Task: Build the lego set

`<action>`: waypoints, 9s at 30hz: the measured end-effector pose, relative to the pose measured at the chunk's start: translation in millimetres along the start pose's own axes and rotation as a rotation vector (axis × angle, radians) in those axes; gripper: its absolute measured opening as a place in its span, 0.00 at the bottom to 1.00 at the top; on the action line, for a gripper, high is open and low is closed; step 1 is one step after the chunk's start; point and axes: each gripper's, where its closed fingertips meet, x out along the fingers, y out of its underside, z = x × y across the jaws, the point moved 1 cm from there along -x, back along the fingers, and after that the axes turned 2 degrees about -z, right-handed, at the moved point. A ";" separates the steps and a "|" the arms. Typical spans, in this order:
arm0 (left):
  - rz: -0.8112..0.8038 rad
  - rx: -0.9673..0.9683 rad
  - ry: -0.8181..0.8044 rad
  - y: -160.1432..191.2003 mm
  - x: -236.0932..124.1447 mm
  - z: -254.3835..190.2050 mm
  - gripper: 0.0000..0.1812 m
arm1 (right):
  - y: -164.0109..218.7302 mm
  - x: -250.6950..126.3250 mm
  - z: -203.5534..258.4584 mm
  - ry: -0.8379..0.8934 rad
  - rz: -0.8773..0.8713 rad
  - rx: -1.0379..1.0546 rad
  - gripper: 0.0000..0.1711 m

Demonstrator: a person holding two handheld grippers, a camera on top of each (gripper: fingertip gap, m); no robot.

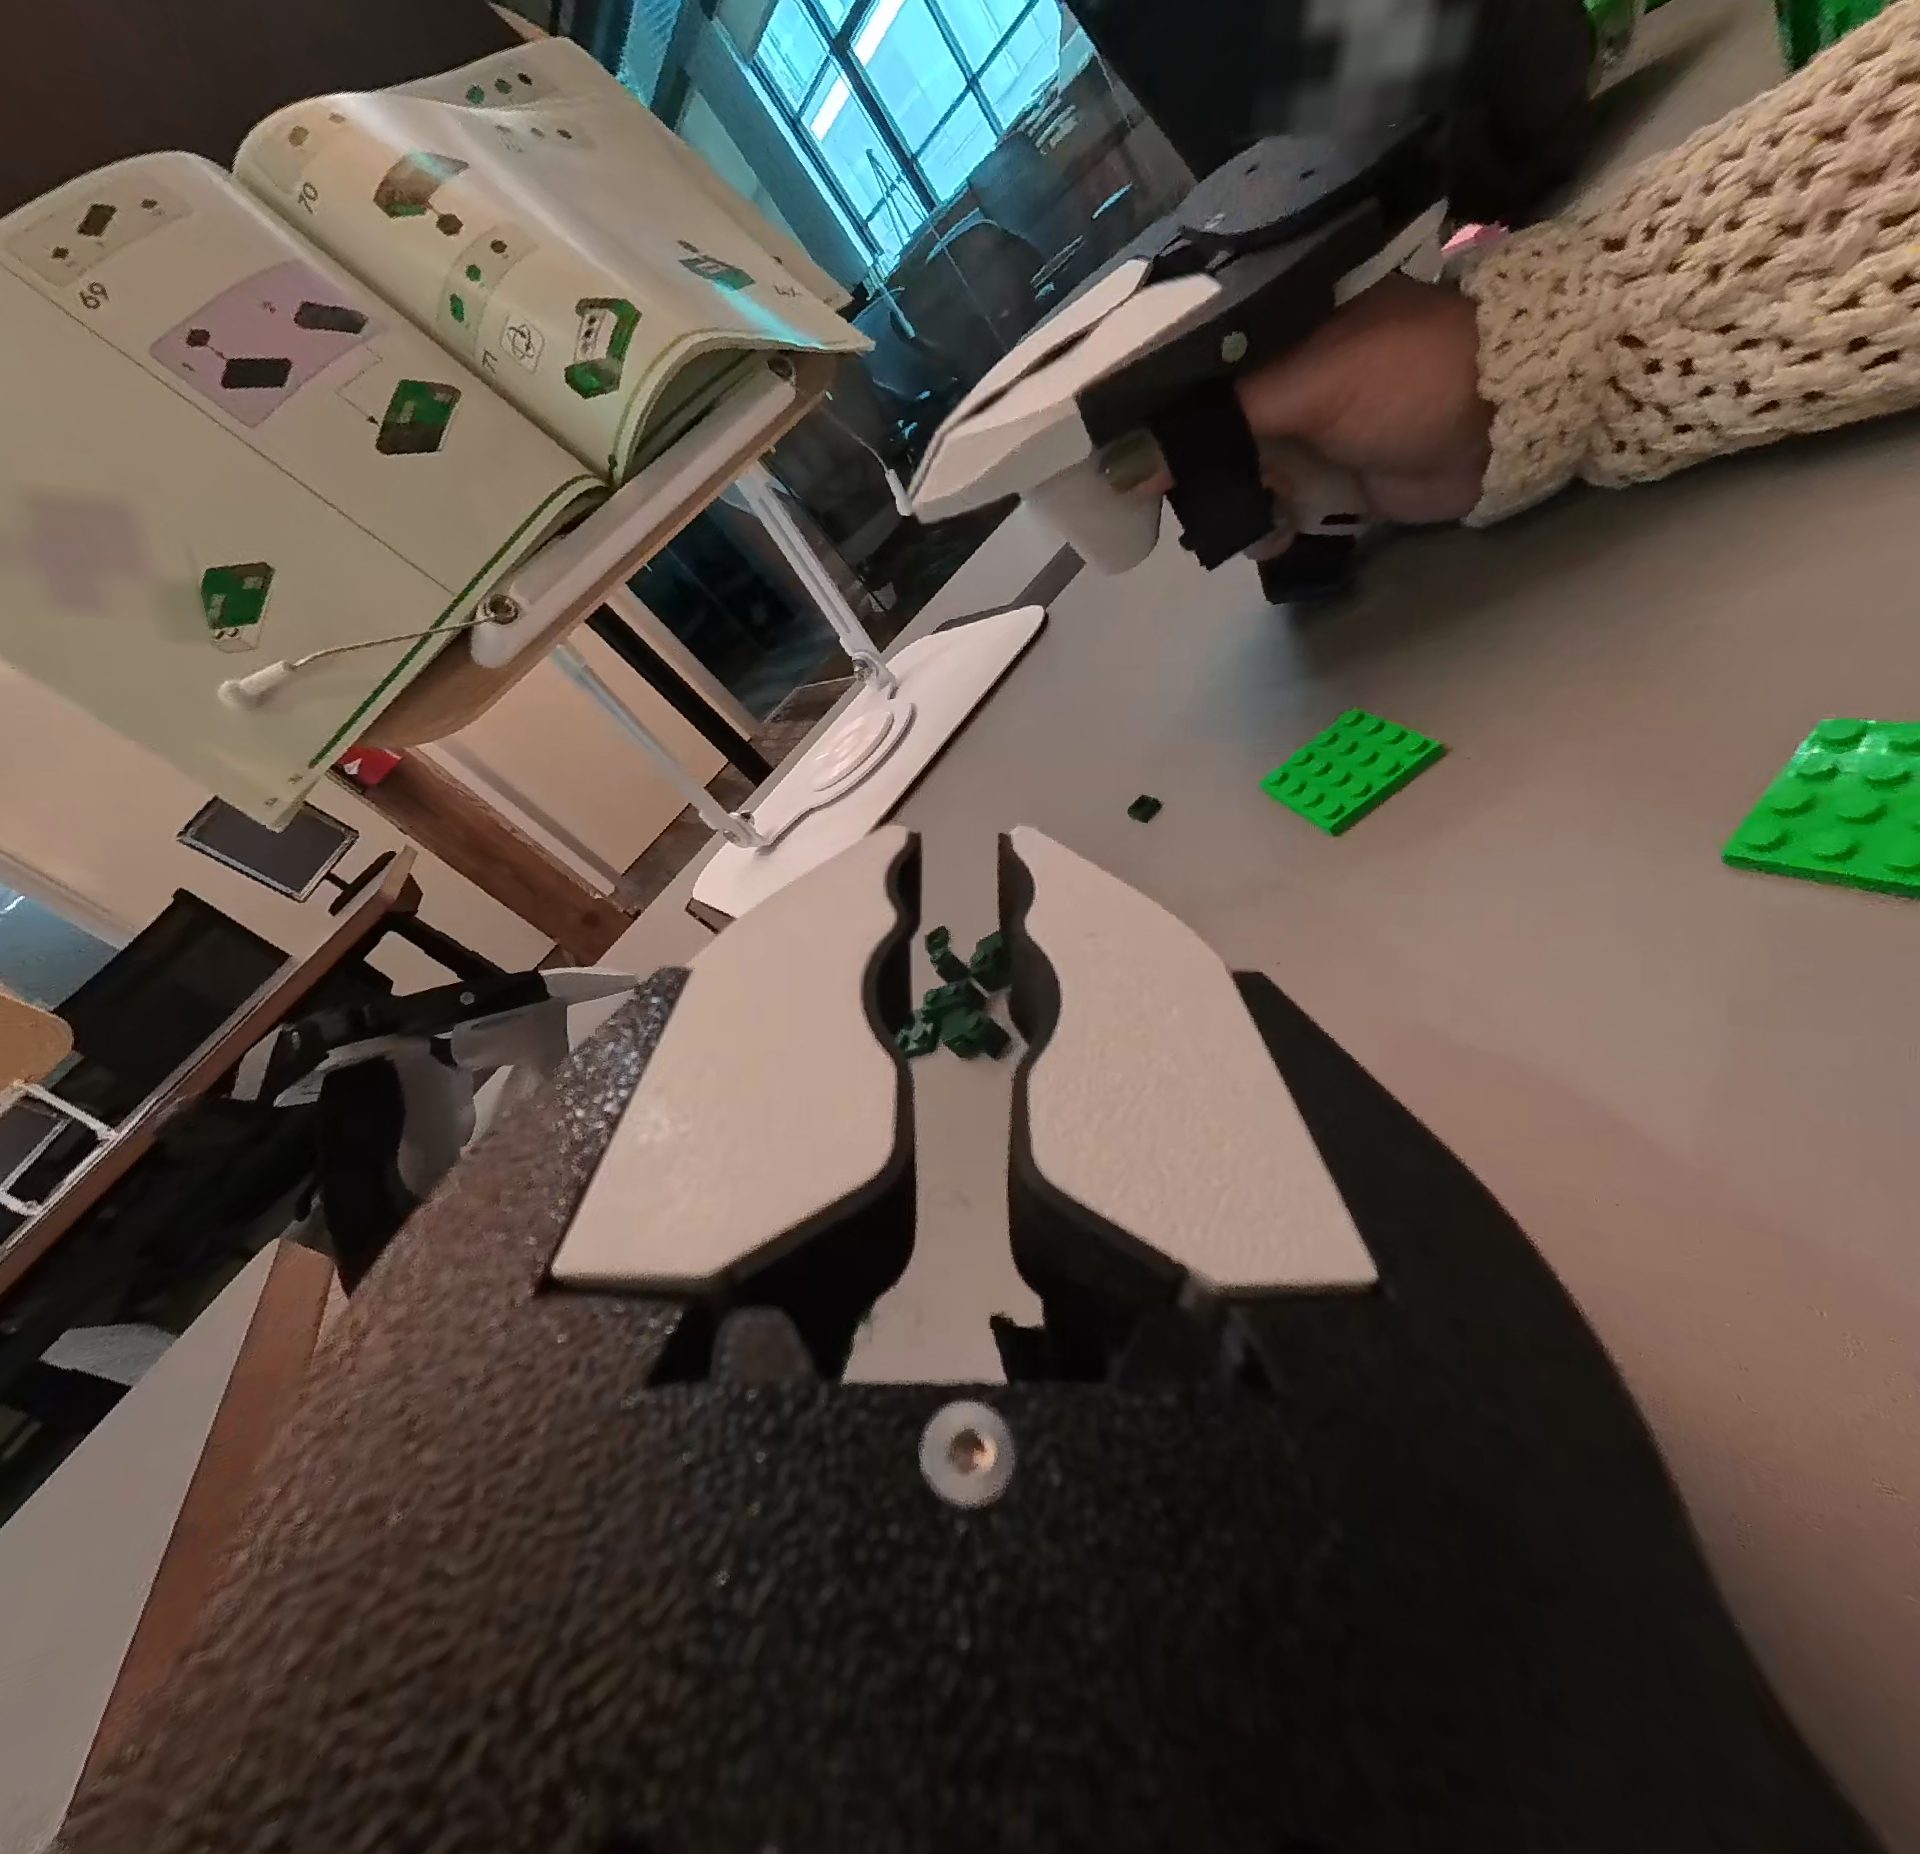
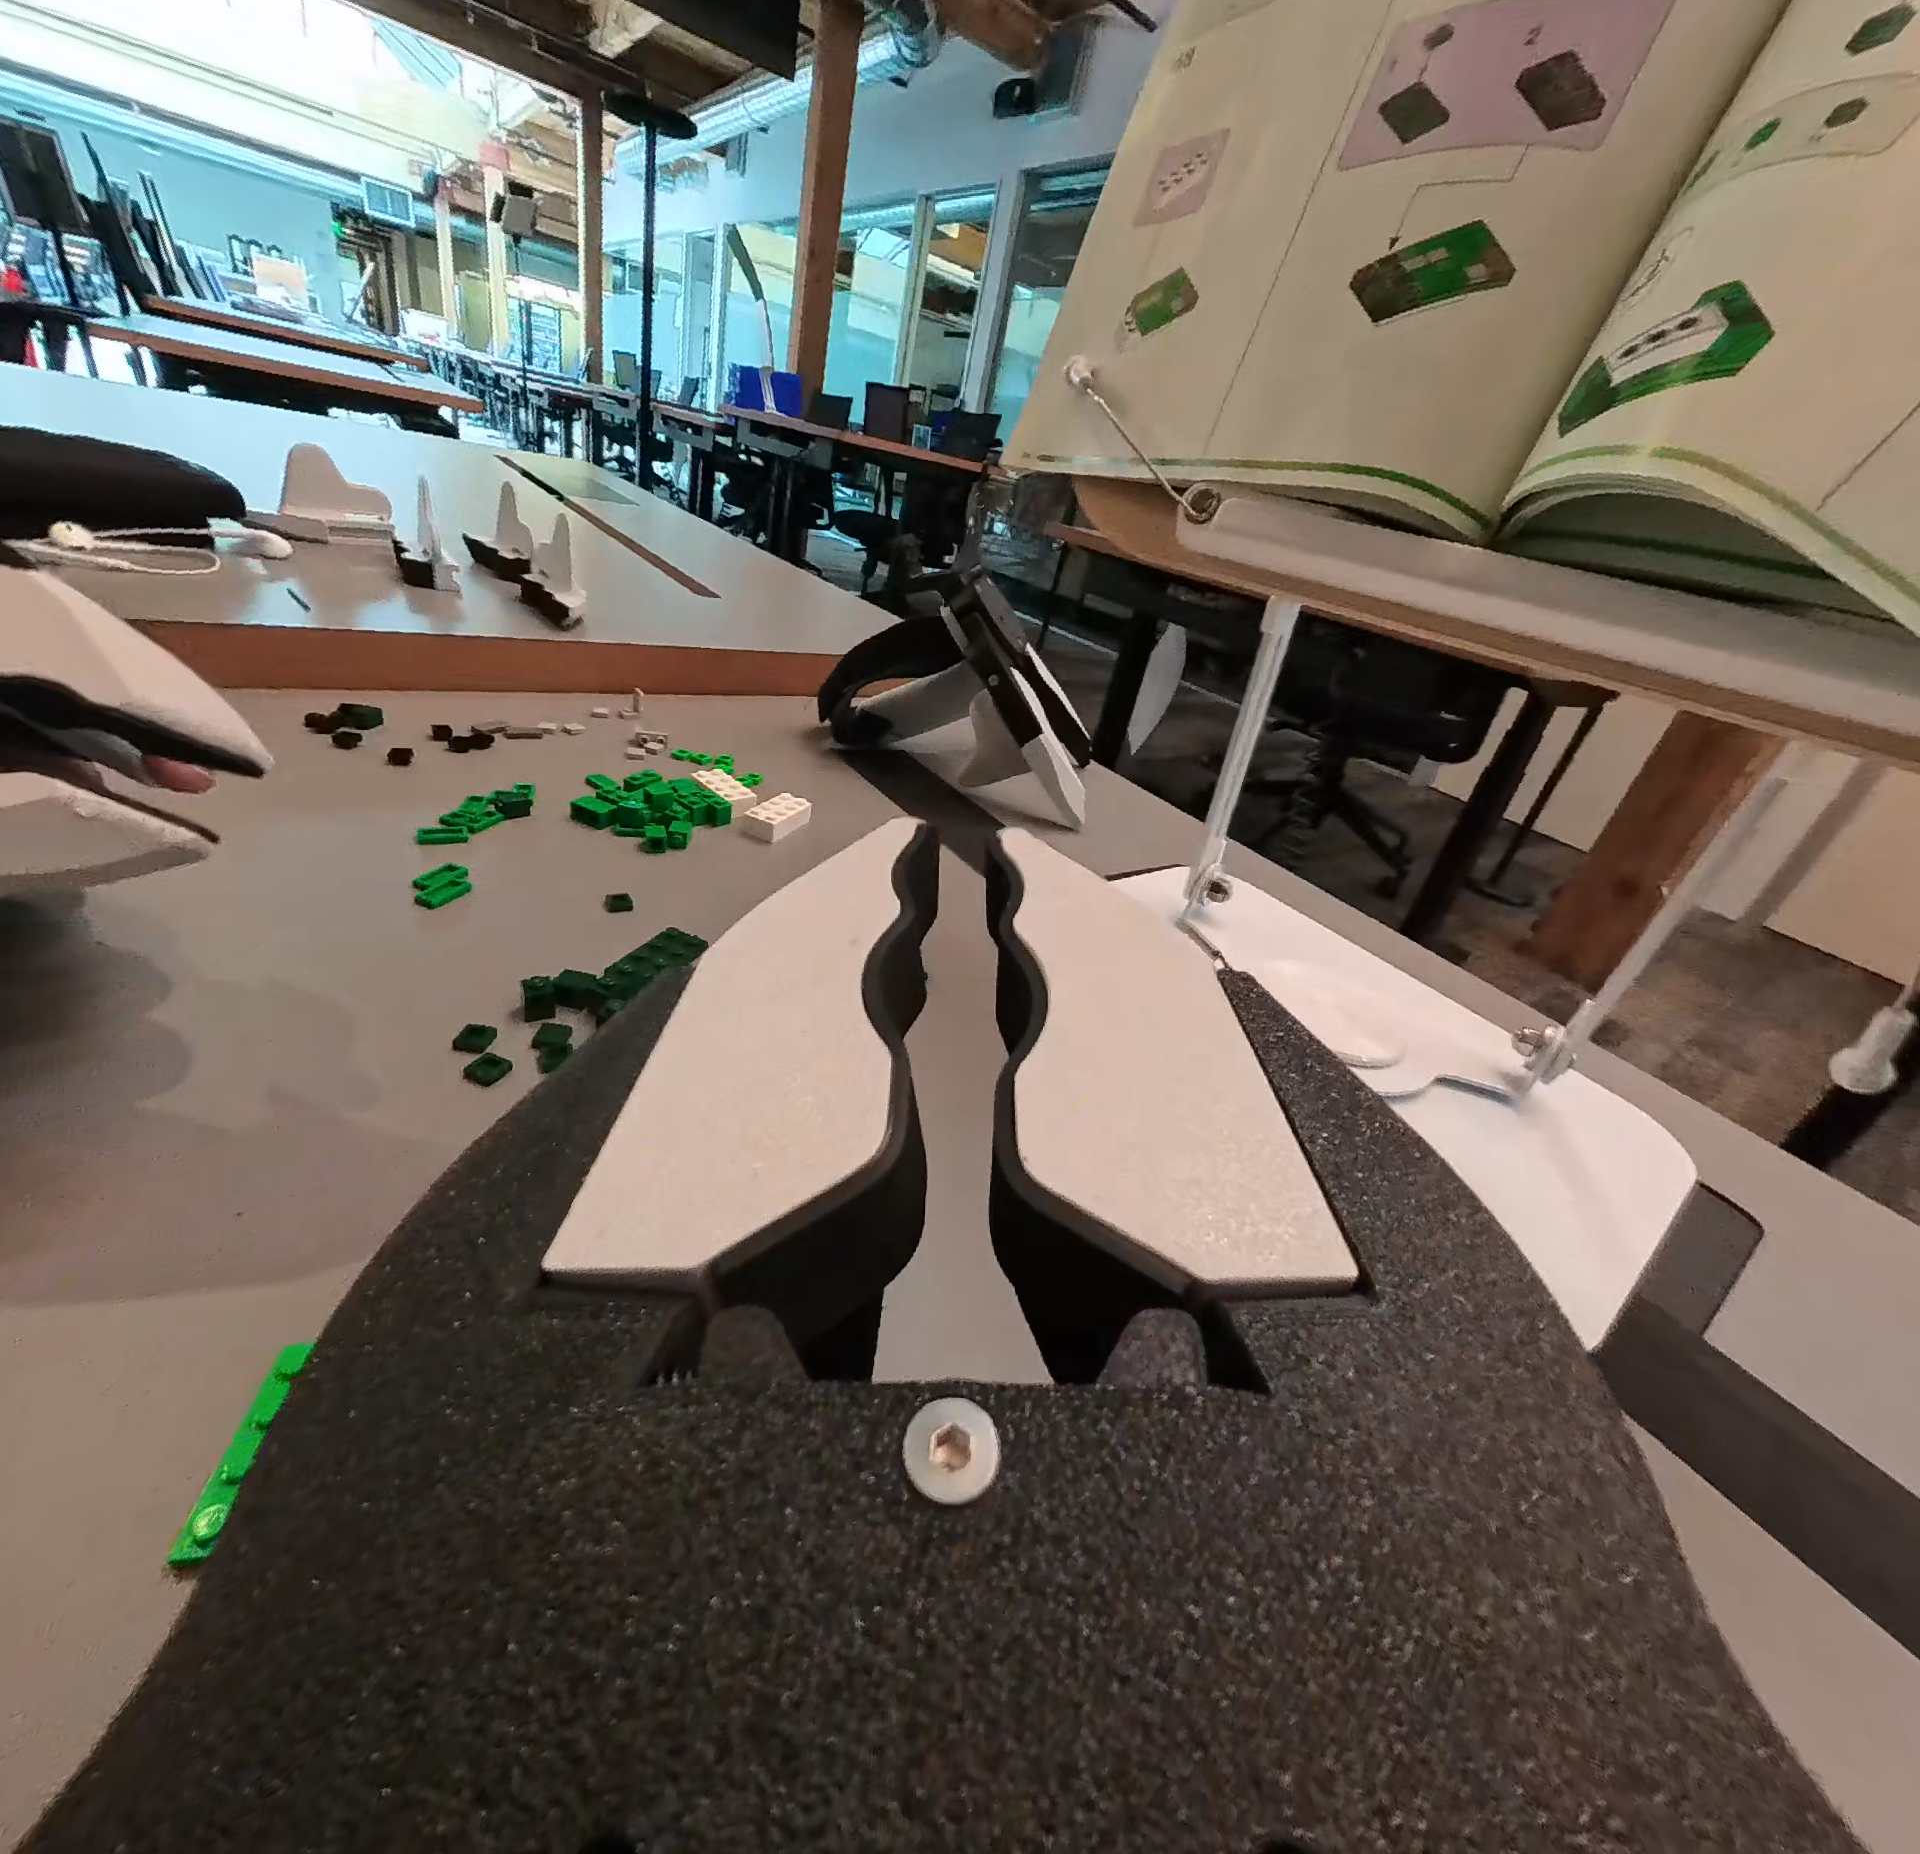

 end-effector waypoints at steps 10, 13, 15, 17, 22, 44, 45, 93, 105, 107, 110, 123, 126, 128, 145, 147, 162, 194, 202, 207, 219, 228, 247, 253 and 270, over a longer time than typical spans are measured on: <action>0.019 0.015 -0.002 4.4 0.0 1.0 0.06 | -2.5 -3.5 -3.9 0.008 -0.030 0.034 0.05; 0.023 0.028 0.007 4.6 0.4 -1.4 0.06 | -0.6 -1.8 -0.1 -0.003 -0.012 0.004 0.05; 0.021 0.038 0.010 4.1 0.4 -2.3 0.05 | 0.4 -0.9 1.8 -0.008 -0.003 -0.011 0.04; 0.021 0.040 0.011 3.9 0.5 -2.6 0.05 | 1.2 -0.4 3.3 -0.014 0.004 -0.021 0.04; 0.025 0.041 0.017 4.6 0.8 -3.7 0.05 | 2.1 0.0 4.4 -0.018 0.010 -0.029 0.04; 0.034 0.056 0.028 5.8 1.7 -6.6 0.03 | 4.5 1.3 5.8 -0.021 0.026 -0.043 0.02; 0.035 0.057 0.029 6.0 1.8 -7.0 0.03 | 4.6 1.4 6.0 -0.021 0.027 -0.045 0.01; 0.618 -0.481 0.356 112.5 -29.3 32.9 0.19 | 22.8 13.3 27.0 -0.071 0.169 -0.276 0.00; 0.642 -0.554 0.425 117.3 -25.5 37.1 0.13 | 24.1 13.9 27.9 -0.074 0.176 -0.285 0.00; 0.642 -0.541 0.412 118.0 -25.2 37.8 0.11 | 24.8 14.1 28.4 -0.076 0.178 -0.290 0.00; 0.651 -0.544 0.402 118.4 -24.9 38.1 0.09 | 25.0 14.1 28.9 -0.077 0.179 -0.295 0.00; -0.064 -0.096 0.151 -15.7 0.5 68.3 0.09 | 1.8 10.8 26.5 -0.150 0.135 -0.167 0.01; -0.275 -0.010 0.122 -65.0 -5.0 59.7 0.08 | -26.9 8.7 56.4 -0.369 0.129 0.007 0.01; -0.392 -0.003 0.118 -92.2 -10.8 53.6 0.08 | -56.6 5.1 84.0 -0.576 0.110 0.245 0.02; -0.528 0.006 0.212 -130.3 -21.5 30.2 0.08 | -130.1 -20.9 135.2 -1.135 0.076 0.981 0.06; -0.523 0.014 0.217 -130.0 -21.2 28.8 0.08 | -128.2 -21.3 136.1 -1.153 0.089 1.006 0.06; -0.523 -0.053 0.282 -123.8 -16.9 20.7 0.08 | -117.0 -24.5 136.2 -1.207 0.151 1.055 0.04; 0.398 0.093 0.964 12.2 64.4 -87.8 0.24 | -107.9 -50.2 18.8 -0.518 0.247 0.604 0.04; 0.436 0.076 0.984 11.4 60.7 -93.5 0.17 | -113.7 -52.3 18.1 -0.523 0.221 0.605 0.04; 0.417 0.023 0.905 12.7 51.7 -94.5 0.08 | -113.5 -50.6 22.8 -0.530 0.230 0.577 0.04; 0.629 -0.215 0.641 20.8 26.9 -81.3 0.13 | -107.3 -44.6 35.3 -0.558 0.273 0.547 0.04; 0.574 -0.306 0.575 21.0 10.7 -62.8 0.27 | -100.1 -42.8 35.3 -0.538 0.314 0.538 0.04; 0.580 -0.269 0.793 20.2 13.1 -85.6 0.25 | -88.7 -38.8 44.6 -0.556 0.376 0.528 0.04; 0.497 -0.201 0.734 17.6 19.7 -86.9 0.29 | -67.9 -42.2 63.5 -0.614 0.496 0.323 0.04; 0.475 -0.304 0.755 7.8 -2.1 -105.0 0.30 | 35.6 -69.6 110.8 -0.512 0.965 0.242 0.04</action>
